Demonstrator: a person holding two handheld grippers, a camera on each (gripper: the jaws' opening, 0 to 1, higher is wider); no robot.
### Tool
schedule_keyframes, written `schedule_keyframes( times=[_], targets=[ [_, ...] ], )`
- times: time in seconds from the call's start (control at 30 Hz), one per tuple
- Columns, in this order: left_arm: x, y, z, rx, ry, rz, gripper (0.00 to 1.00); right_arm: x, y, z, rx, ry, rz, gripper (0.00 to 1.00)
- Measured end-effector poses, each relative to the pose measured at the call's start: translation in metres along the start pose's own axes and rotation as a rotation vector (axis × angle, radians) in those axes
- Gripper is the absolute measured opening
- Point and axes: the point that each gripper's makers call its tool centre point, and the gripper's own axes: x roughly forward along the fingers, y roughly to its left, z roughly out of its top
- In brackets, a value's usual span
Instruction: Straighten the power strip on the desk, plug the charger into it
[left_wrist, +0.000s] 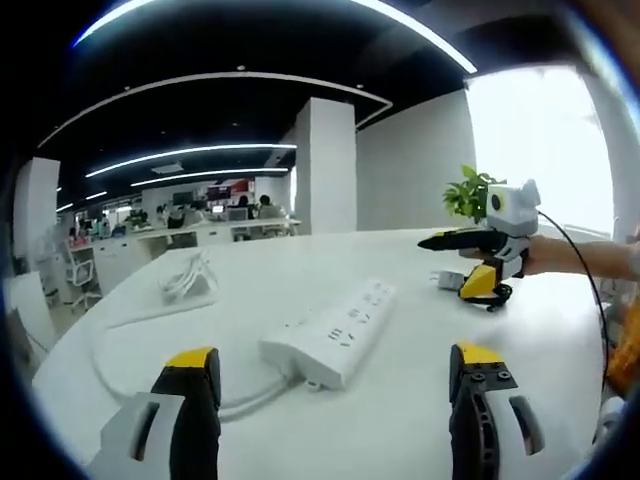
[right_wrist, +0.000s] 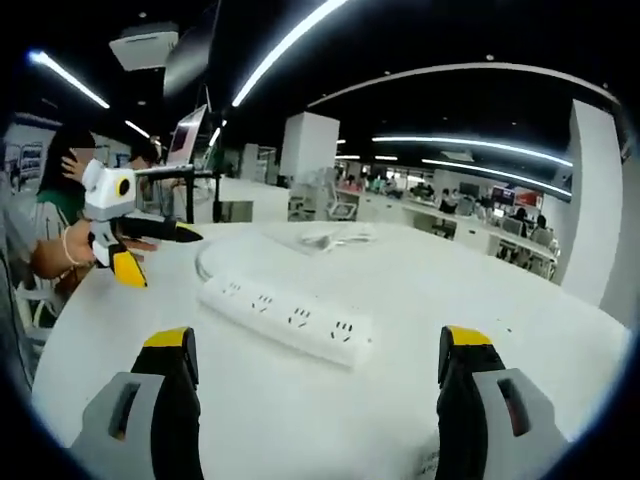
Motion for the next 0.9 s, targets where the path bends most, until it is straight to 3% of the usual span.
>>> schedule_keyframes(
  times=[0.53, 0.63, 0.9],
  targets=[
    [0.017, 0.007, -0.004, 0.004, 0.045, 0.012, 0.97, 0.029, -0.002, -0.006, -0.012, 0.073, 0.05, 1.0],
    [0.02, 0.006, -0.004, -0.021, 0.054, 0.003, 0.99, 0.034, 0.001, -0.01, -0.023, 0.098, 0.089, 0.98],
    [0.029, 0.011, -0.006, -0.018, 0.09, 0.017, 0.97, 0.045, -0.001, -0.013, -0.001, 0.117, 0.099, 0.94]
  ],
)
